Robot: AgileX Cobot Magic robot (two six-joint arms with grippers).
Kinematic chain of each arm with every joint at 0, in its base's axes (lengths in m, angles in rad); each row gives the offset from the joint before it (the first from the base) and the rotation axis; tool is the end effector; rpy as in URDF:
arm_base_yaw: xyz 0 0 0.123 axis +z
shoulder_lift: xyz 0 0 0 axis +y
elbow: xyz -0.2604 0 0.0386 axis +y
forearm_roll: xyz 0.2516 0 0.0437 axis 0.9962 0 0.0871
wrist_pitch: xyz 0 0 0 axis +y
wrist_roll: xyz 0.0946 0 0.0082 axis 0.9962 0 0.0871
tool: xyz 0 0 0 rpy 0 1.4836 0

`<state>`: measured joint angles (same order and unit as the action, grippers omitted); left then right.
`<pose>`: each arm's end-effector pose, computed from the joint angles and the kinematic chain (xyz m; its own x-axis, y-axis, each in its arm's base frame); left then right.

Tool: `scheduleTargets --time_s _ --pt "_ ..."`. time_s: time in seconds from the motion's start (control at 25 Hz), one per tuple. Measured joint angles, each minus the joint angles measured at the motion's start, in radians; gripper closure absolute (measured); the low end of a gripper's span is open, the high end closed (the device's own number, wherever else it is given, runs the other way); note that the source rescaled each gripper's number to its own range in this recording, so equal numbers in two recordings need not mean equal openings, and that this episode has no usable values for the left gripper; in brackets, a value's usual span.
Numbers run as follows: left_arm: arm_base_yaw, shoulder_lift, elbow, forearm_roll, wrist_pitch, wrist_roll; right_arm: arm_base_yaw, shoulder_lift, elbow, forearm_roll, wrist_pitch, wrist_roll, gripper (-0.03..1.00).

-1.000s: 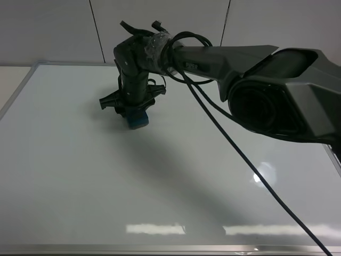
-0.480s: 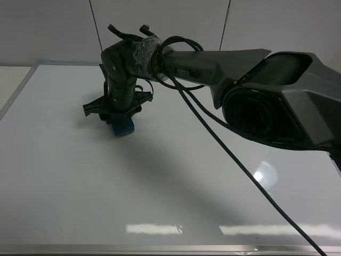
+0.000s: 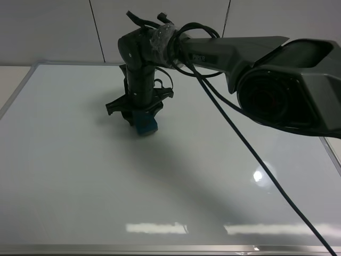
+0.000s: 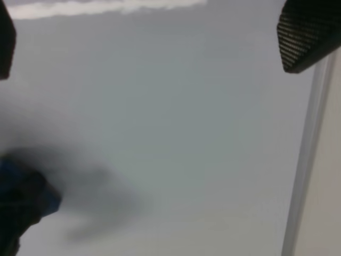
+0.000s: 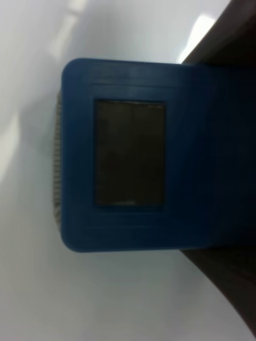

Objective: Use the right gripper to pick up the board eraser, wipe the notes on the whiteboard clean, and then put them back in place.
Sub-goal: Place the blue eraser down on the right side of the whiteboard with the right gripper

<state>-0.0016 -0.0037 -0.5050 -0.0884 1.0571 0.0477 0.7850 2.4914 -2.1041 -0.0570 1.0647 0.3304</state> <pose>0.0227 -0.0073 0.2793 -0.4432 0.0049 -0.8964 0.0724 0.9969 -0.0304 0.3567 0.3497 0.1025 -0.8692 -0.4475 -0.2104 -0.4605 0.8875 0.0146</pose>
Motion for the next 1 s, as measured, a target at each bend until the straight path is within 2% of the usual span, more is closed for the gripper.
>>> scheduleTargets --time_s 0.24,0.36,0.52,0.76,0.8,1.0 --pt "0.000 0.000 0.000 0.000 0.000 0.000 -0.039 -0.060 0.004 -0.011 0.080 -0.044 0.97" --pt "0.000 0.000 0.000 0.000 0.000 0.000 -0.064 -0.122 0.069 0.004 0.071 -0.070 0.97" --pt "0.000 0.000 0.000 0.000 0.000 0.000 -0.124 -0.261 0.281 0.016 -0.017 -0.084 0.97" --pt "0.000 0.000 0.000 0.000 0.000 0.000 -0.245 -0.534 0.708 0.047 -0.196 -0.121 0.97" --pt "0.000 0.000 0.000 0.000 0.000 0.000 -0.245 -0.534 0.708 0.047 -0.196 -0.121 0.97" --pt "0.000 0.000 0.000 0.000 0.000 0.000 -0.373 -0.732 0.979 0.071 -0.302 -0.181 0.97"
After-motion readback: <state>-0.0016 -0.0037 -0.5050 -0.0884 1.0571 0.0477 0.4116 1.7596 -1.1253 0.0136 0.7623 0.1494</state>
